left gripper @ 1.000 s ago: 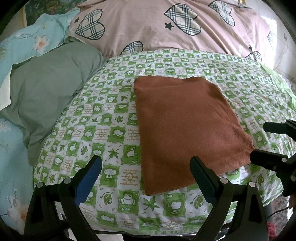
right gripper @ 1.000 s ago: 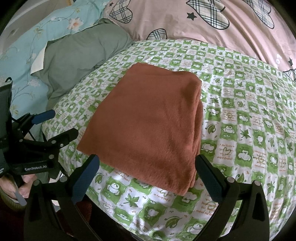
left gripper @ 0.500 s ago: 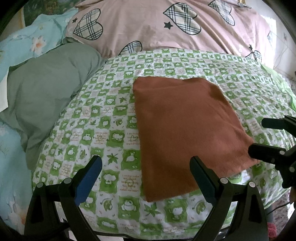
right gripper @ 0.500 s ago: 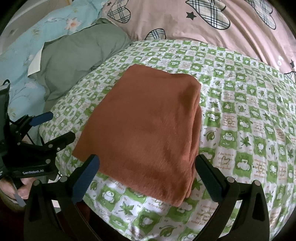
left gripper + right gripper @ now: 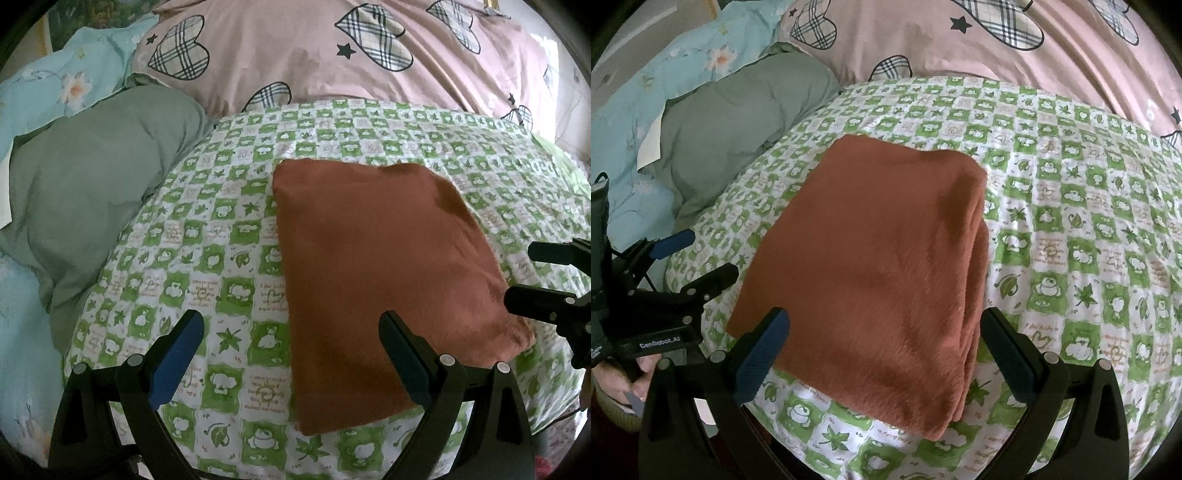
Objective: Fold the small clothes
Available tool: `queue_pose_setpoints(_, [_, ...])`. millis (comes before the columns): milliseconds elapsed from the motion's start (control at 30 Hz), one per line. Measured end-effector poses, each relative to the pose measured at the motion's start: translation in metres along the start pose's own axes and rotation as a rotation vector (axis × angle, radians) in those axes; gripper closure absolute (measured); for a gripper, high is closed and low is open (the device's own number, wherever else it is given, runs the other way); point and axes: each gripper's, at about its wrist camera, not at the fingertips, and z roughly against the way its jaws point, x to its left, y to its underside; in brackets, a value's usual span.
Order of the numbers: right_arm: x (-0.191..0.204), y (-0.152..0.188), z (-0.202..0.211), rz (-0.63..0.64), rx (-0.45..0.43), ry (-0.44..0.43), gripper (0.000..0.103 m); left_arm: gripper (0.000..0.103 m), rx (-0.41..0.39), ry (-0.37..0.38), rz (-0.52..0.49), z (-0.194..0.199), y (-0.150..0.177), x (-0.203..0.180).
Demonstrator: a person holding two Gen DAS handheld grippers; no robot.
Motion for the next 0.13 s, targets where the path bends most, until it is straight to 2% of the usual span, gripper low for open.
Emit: queue_pose_setpoints(133, [-0.0062, -0.0018, -0.0029, -0.016, -0.008, 0.0, 0.0, 0.007, -0.01, 0.002, 0.008, 0.0003, -0.0031, -0.0023])
